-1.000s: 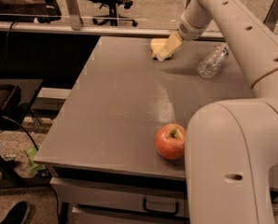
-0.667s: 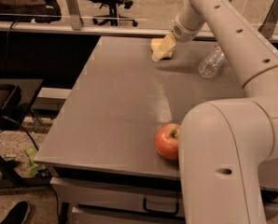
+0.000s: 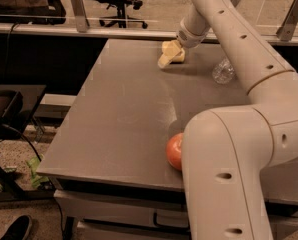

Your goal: Move sponge near apple

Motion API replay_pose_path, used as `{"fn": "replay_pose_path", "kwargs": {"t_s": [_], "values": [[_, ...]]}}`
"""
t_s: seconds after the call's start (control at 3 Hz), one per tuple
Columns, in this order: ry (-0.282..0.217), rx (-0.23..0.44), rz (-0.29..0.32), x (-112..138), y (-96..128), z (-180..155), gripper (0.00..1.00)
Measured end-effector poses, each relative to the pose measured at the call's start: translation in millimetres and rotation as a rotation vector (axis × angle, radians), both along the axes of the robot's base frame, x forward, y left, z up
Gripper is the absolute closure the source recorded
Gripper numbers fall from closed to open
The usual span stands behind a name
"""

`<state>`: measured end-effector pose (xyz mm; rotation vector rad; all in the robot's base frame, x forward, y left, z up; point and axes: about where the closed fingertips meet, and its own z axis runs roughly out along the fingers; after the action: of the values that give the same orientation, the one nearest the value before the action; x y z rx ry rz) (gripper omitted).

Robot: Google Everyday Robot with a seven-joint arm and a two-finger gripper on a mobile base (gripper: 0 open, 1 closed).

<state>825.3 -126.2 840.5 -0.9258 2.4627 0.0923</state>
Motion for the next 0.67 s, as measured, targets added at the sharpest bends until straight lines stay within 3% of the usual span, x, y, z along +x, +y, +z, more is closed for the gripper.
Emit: {"fn": "replay_pose_path", "kwargs": {"t_s": [0.67], "values": [[0.028, 0.013, 0.023, -3.7, 0.1, -5.5, 0.59]]}}
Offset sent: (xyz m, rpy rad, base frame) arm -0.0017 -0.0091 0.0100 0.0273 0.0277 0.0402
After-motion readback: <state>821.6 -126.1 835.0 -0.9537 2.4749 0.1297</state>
